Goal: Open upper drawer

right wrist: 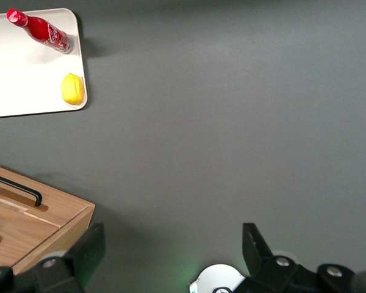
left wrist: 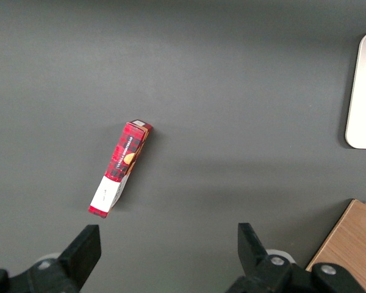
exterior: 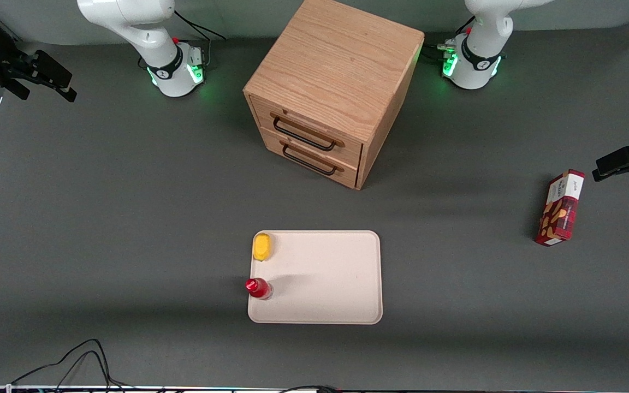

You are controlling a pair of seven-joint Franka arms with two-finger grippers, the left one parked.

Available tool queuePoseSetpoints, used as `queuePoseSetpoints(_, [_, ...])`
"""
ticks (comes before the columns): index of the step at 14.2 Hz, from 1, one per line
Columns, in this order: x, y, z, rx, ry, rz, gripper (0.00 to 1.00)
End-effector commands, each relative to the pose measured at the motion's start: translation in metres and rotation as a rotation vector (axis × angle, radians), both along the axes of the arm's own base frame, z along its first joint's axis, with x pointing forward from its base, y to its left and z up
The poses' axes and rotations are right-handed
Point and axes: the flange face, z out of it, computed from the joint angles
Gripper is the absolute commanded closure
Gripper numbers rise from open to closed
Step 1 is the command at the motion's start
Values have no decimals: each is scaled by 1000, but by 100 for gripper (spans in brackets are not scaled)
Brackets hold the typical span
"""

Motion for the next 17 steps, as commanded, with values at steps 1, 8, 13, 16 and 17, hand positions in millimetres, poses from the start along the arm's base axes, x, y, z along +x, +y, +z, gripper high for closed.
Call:
queuePoseSetpoints(1, [-2,-2,7,2,5,-23,0])
queuePoseSetpoints(8, [1,0,13,14,17,-24,0])
queuePoseSetpoints(13, [-17,17,39,78,52,150,0])
queuePoseSetpoints(16, [-27,31,57,142,22,363,0])
queuePoseSetpoints(17, [-29,44,66,136,2,417,0])
